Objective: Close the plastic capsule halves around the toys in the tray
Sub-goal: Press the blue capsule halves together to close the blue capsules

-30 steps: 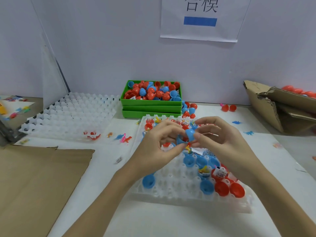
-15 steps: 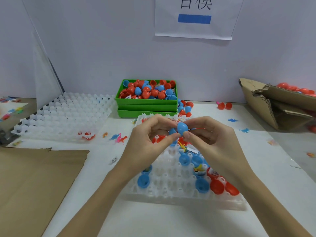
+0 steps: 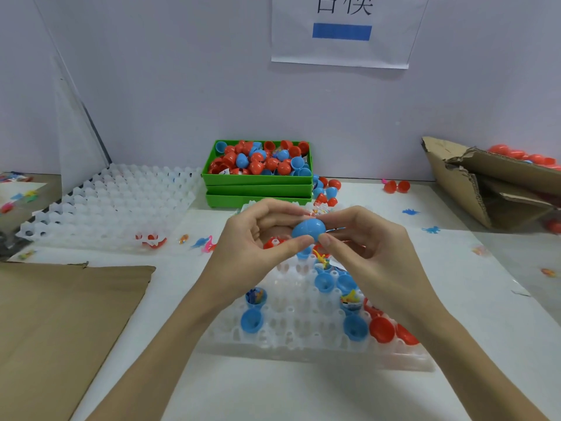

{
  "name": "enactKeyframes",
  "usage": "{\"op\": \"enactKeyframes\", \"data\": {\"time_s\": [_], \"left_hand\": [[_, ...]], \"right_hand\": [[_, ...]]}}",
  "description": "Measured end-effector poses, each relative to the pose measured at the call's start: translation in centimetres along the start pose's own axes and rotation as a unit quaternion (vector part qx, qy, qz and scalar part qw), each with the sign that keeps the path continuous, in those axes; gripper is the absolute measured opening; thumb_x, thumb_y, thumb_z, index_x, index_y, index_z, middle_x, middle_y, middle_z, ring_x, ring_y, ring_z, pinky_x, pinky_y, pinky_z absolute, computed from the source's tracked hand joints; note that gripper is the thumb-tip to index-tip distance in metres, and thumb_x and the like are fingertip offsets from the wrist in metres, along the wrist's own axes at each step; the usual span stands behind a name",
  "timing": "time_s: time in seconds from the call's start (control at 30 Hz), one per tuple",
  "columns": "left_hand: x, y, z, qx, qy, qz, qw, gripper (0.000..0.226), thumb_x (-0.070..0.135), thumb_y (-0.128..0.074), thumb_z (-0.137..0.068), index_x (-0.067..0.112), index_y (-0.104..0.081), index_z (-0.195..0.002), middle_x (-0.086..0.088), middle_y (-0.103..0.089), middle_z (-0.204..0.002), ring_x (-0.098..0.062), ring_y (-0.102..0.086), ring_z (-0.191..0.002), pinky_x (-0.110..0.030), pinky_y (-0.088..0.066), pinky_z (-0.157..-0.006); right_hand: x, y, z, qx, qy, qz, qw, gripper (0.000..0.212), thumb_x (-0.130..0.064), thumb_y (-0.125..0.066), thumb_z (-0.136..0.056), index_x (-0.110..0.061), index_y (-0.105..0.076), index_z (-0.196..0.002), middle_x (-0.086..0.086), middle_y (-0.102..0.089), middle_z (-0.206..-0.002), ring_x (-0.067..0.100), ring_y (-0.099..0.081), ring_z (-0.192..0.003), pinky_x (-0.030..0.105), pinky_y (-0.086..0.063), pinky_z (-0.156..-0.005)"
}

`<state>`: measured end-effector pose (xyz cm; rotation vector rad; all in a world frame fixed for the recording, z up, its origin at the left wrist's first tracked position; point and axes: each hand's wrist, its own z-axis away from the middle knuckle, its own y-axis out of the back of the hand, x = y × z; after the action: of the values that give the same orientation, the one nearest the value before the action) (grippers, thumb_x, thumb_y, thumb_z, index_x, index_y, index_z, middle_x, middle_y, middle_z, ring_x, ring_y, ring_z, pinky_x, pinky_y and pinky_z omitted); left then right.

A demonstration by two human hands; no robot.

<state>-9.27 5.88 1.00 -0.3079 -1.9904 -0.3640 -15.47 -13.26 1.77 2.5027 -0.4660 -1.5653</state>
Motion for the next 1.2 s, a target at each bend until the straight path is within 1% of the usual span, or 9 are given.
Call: {"op": "enactKeyframes", "data": {"time_s": [0.13,0.33,0.5,0.57,0.67,0.77,0.9,1.1,1.2], "left_hand": [[0.1,0.2,0.0,-0.001,-0.007,-0.025,1.0,0.034,0.014,-0.085,-0.083,0.015,-0.078,-0.116,0.005,-0.079,-0.112,-0.015,-0.074,-0.108,-0.024,-0.058,-0.094],[0.1,-0.2,0.0,0.023,-0.026,-0.027,0.999,0.034,0.019,-0.081,-0.082,0.013,-0.079,-0.116,0.003,-0.076,-0.117,-0.014,-0.072,-0.113,-0.022,-0.057,-0.094],[0.1,-1.0,0.5,0.016,-0.059,-0.109,0.992,0.03,0.027,-0.068,-0.092,0.032,-0.07,-0.122,0.014,-0.074,-0.12,-0.007,-0.068,-0.116,-0.022,-0.055,-0.098],[0.1,-1.2,0.5,0.018,-0.077,-0.134,0.988,0.031,0.029,-0.064,-0.095,0.031,-0.069,-0.126,0.017,-0.073,-0.122,-0.008,-0.064,-0.122,-0.021,-0.052,-0.102],[0.2,-1.1,0.6,0.007,-0.082,-0.135,0.987,0.033,0.025,-0.061,-0.098,0.025,-0.069,-0.131,0.016,-0.071,-0.126,-0.009,-0.062,-0.128,-0.024,-0.05,-0.107],[0.5,-1.0,0.5,-0.02,-0.083,-0.123,0.989,0.036,0.02,-0.055,-0.103,0.021,-0.065,-0.137,0.014,-0.068,-0.135,-0.012,-0.057,-0.135,-0.027,-0.047,-0.11],[0.9,-1.3,0.7,-0.038,-0.07,-0.103,0.991,0.042,0.027,-0.066,-0.096,0.022,-0.063,-0.138,0.015,-0.065,-0.137,-0.011,-0.057,-0.134,-0.02,-0.048,-0.106],[1.2,-1.4,0.9,-0.005,-0.081,-0.082,0.993,0.045,0.028,-0.073,-0.088,0.015,-0.066,-0.131,0.007,-0.07,-0.13,-0.017,-0.062,-0.128,-0.022,-0.05,-0.103],[1.5,-1.6,0.9,-0.004,-0.106,-0.075,0.992,0.039,0.025,-0.072,-0.091,0.008,-0.067,-0.126,0.001,-0.07,-0.129,-0.023,-0.062,-0.129,-0.024,-0.05,-0.104]], "right_hand": [[-0.1,-0.2,0.1,-0.003,0.004,-0.01,1.0,0.018,-0.008,-0.072,-0.093,-0.013,-0.069,-0.11,-0.005,-0.077,-0.103,0.014,-0.076,-0.094,0.032,-0.062,-0.085],[-0.3,-0.4,0.1,0.014,-0.003,-0.062,0.998,0.018,-0.009,-0.073,-0.092,-0.013,-0.068,-0.108,-0.006,-0.077,-0.101,0.012,-0.076,-0.092,0.024,-0.061,-0.081],[-0.1,-1.1,0.5,0.038,-0.075,-0.173,0.981,0.015,-0.02,-0.067,-0.098,-0.013,-0.067,-0.11,-0.001,-0.079,-0.102,0.02,-0.077,-0.094,0.023,-0.06,-0.081],[-0.1,-1.2,0.5,0.046,-0.103,-0.213,0.97,0.015,-0.023,-0.066,-0.098,-0.013,-0.067,-0.109,0.002,-0.078,-0.104,0.023,-0.077,-0.096,0.024,-0.06,-0.083],[-0.4,-0.9,0.1,0.0,-0.166,-0.339,0.926,0.013,-0.02,-0.068,-0.096,-0.014,-0.071,-0.107,0.013,-0.077,-0.11,0.03,-0.075,-0.104,0.026,-0.06,-0.083],[-0.7,-0.6,-0.1,-0.066,-0.199,-0.455,0.865,0.028,-0.011,-0.064,-0.097,-0.009,-0.065,-0.125,0.019,-0.071,-0.125,0.033,-0.069,-0.117,0.03,-0.059,-0.089],[-0.5,-0.9,0.1,-0.102,-0.218,-0.499,0.833,0.041,-0.006,-0.06,-0.1,-0.001,-0.055,-0.14,0.018,-0.065,-0.135,0.03,-0.063,-0.126,0.033,-0.054,-0.1],[-0.6,-1.5,0.2,-0.151,-0.221,-0.582,0.768,0.038,-0.005,-0.064,-0.097,0.002,-0.062,-0.134,0.023,-0.06,-0.14,0.03,-0.056,-0.134,0.036,-0.049,-0.109],[-0.6,-1.6,0.2,-0.161,-0.216,-0.601,0.752,0.04,-0.008,-0.071,-0.093,0.0,-0.065,-0.132,0.02,-0.064,-0.135,0.027,-0.058,-0.133,0.034,-0.049,-0.108]]}}
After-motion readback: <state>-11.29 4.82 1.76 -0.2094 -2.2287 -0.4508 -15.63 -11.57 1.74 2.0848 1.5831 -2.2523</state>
